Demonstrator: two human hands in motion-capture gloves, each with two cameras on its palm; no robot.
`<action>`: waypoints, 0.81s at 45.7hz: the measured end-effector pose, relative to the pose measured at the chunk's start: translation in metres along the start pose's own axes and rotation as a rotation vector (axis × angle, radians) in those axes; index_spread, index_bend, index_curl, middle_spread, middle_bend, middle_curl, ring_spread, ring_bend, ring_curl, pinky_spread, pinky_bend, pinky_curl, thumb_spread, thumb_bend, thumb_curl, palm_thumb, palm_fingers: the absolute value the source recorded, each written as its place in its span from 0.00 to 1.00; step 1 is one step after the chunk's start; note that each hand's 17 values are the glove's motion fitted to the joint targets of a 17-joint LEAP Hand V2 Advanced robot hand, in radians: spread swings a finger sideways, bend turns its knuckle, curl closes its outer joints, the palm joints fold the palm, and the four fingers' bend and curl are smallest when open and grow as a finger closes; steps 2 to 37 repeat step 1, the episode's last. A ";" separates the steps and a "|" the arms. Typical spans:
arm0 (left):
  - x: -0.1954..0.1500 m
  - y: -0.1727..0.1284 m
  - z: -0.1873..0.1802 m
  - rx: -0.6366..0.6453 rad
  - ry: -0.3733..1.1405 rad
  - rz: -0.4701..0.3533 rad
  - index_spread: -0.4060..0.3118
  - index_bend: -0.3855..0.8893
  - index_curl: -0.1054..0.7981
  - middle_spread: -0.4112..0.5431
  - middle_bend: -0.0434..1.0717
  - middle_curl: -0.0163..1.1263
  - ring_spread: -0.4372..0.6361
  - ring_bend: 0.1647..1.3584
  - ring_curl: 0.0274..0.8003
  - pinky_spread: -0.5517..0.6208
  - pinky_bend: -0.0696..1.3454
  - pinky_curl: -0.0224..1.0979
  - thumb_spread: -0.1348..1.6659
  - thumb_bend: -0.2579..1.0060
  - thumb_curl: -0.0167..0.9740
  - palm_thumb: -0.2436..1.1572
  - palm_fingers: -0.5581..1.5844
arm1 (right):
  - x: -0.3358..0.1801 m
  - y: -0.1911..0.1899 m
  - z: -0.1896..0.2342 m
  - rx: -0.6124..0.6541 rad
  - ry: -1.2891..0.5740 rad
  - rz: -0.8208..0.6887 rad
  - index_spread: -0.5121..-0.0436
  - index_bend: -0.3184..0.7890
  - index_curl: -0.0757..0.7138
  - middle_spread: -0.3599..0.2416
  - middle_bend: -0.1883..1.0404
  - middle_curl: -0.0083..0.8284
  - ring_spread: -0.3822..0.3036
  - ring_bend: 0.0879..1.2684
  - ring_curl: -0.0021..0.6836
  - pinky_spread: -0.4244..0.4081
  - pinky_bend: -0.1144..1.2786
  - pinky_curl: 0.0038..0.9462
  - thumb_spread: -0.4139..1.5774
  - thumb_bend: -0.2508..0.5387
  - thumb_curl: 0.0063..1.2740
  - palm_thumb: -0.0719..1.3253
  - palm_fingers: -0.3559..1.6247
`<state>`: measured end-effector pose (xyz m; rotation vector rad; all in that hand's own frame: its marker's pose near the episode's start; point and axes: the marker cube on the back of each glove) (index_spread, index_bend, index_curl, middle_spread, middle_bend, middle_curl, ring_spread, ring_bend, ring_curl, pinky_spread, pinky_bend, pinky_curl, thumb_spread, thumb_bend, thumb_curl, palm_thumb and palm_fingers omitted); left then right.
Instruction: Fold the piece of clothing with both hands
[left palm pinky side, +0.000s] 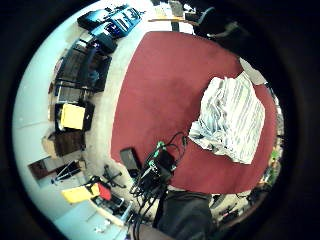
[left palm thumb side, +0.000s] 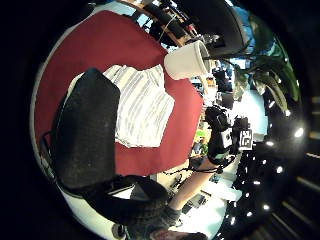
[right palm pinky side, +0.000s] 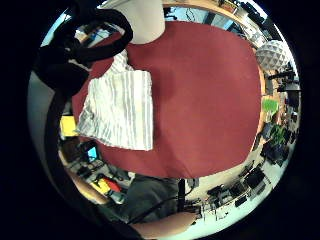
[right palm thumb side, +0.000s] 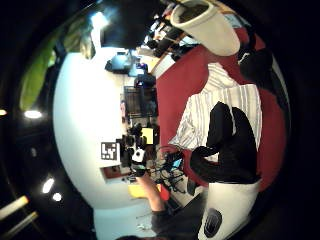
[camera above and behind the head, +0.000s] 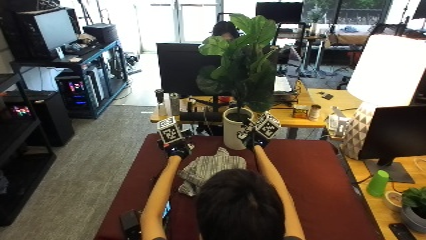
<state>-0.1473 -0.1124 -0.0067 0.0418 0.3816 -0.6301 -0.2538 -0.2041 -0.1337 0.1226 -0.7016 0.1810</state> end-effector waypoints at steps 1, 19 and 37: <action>0.000 -0.003 0.004 -0.016 0.000 0.002 0.57 0.42 0.48 0.58 0.19 0.28 0.62 0.38 0.35 0.76 0.34 0.31 0.88 0.20 0.20 0.25 0.38 | 0.003 0.001 0.001 -0.013 -0.011 0.003 0.62 0.40 0.46 0.46 0.36 0.55 0.40 0.29 0.58 0.55 0.37 0.34 0.81 0.30 0.42 0.67 0.67; 0.000 -0.003 0.004 -0.016 0.000 0.002 0.57 0.42 0.48 0.58 0.19 0.28 0.62 0.38 0.35 0.76 0.34 0.31 0.88 0.20 0.20 0.25 0.38 | 0.003 0.001 0.001 -0.013 -0.011 0.003 0.62 0.40 0.46 0.46 0.36 0.55 0.40 0.29 0.58 0.55 0.37 0.34 0.81 0.30 0.42 0.67 0.67; 0.000 -0.003 0.004 -0.016 0.000 0.002 0.57 0.42 0.48 0.58 0.19 0.28 0.62 0.38 0.35 0.76 0.34 0.31 0.88 0.20 0.20 0.25 0.38 | 0.003 0.001 0.001 -0.013 -0.011 0.003 0.62 0.40 0.46 0.46 0.36 0.55 0.40 0.29 0.58 0.55 0.37 0.34 0.81 0.30 0.42 0.67 0.67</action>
